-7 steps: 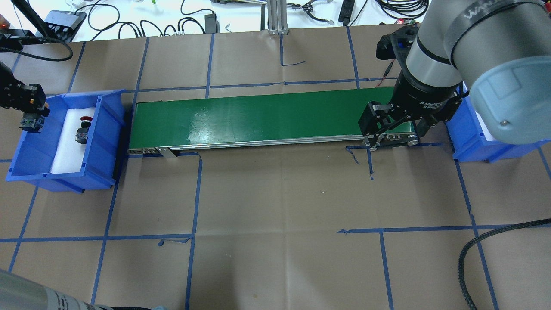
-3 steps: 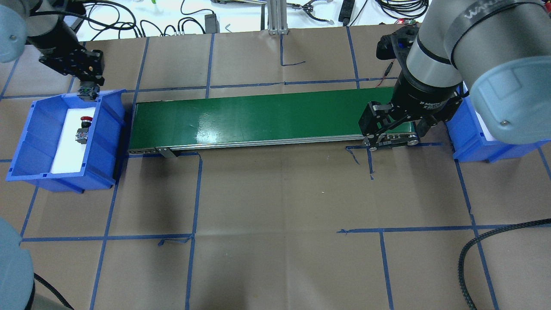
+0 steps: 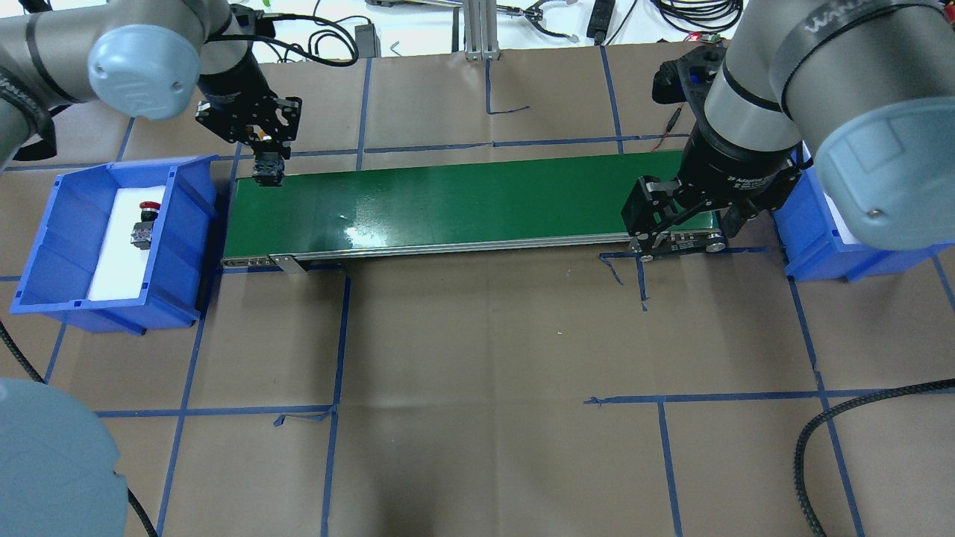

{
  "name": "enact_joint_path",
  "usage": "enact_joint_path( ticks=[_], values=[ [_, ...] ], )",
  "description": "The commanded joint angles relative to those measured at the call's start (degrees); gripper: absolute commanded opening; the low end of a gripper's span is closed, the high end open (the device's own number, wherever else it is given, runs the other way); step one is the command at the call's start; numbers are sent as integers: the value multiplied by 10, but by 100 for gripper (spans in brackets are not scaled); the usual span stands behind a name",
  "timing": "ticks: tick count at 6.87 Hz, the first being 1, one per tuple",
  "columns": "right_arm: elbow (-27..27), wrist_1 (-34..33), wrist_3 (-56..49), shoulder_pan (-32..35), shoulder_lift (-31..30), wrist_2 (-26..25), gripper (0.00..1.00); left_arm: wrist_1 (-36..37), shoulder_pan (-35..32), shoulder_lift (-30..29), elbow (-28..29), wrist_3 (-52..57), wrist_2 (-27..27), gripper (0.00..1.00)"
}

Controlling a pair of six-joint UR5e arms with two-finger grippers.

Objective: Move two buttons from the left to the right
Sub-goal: 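Carry the yellow button with the left gripper onto the green conveyor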

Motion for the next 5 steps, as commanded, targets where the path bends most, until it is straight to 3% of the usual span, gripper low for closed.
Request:
enact_joint_path(
  ticks=[1,5],
  values=[
    [0,-1,0,0,0,0,100,11,-14,-26,-15,-13,-1,6],
    [0,0,0,0,0,0,100,158,-8,-38,-104,-7,-7,5]
  ],
)
